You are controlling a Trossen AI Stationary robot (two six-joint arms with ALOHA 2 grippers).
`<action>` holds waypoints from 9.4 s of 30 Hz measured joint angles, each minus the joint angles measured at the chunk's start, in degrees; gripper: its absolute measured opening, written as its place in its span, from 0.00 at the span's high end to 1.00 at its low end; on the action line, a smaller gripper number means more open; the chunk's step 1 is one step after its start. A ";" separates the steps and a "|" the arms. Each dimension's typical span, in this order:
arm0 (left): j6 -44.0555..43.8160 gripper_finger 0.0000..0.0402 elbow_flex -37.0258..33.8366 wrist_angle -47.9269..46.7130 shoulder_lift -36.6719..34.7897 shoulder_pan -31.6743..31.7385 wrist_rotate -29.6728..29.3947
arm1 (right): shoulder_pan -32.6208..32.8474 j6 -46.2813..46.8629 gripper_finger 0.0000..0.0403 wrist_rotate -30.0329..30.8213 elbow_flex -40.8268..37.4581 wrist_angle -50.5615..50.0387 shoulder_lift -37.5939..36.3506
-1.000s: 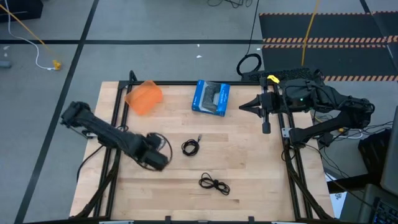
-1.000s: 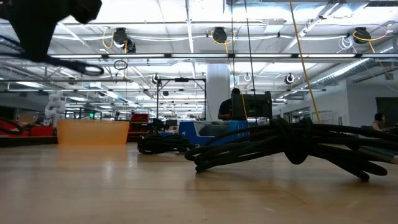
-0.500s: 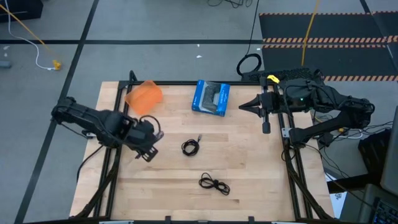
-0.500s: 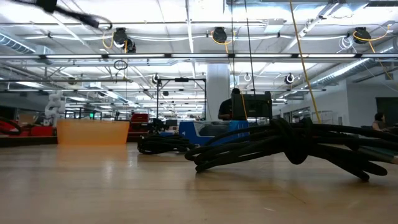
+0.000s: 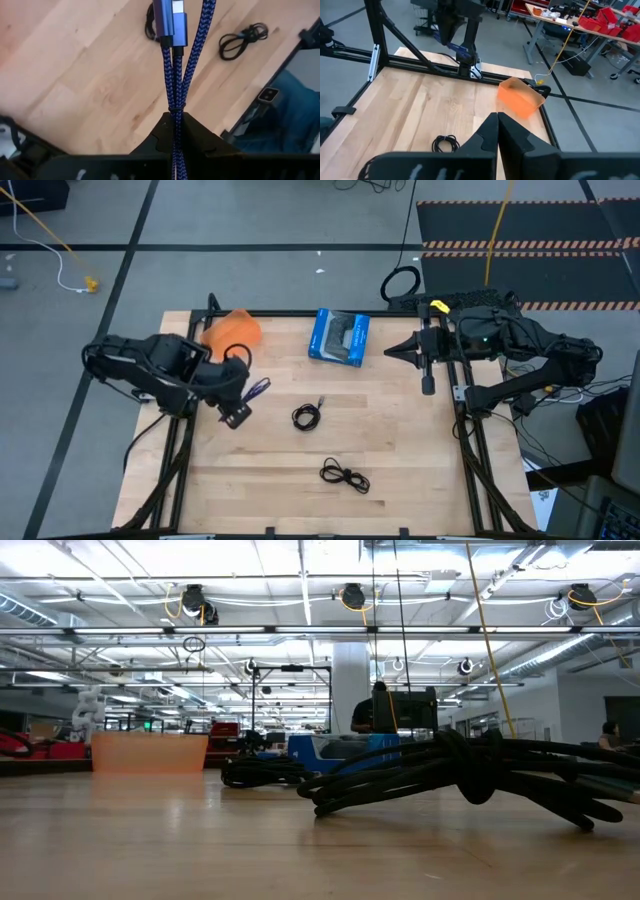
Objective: Pick and place USB-C Cables
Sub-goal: Put the blue charger cable into the orange bin, then put the bottom black charger cable into the orange bin
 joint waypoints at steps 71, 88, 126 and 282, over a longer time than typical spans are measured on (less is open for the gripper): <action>55.77 0.96 2.04 0.07 2.61 63.01 -2.22 | 8.65 9.53 1.00 -0.02 -23.61 17.42 -1.20; 57.89 0.96 2.05 0.05 2.61 64.71 -2.23 | 9.51 8.68 1.00 0.10 -23.61 17.40 -1.18; 57.78 0.96 -13.89 0.46 2.56 64.51 -4.80 | 9.51 8.68 1.00 0.04 -23.61 15.52 -1.18; 38.83 0.77 -14.85 0.09 -13.22 41.94 -11.98 | 9.49 7.56 1.00 0.04 -23.63 16.79 -1.16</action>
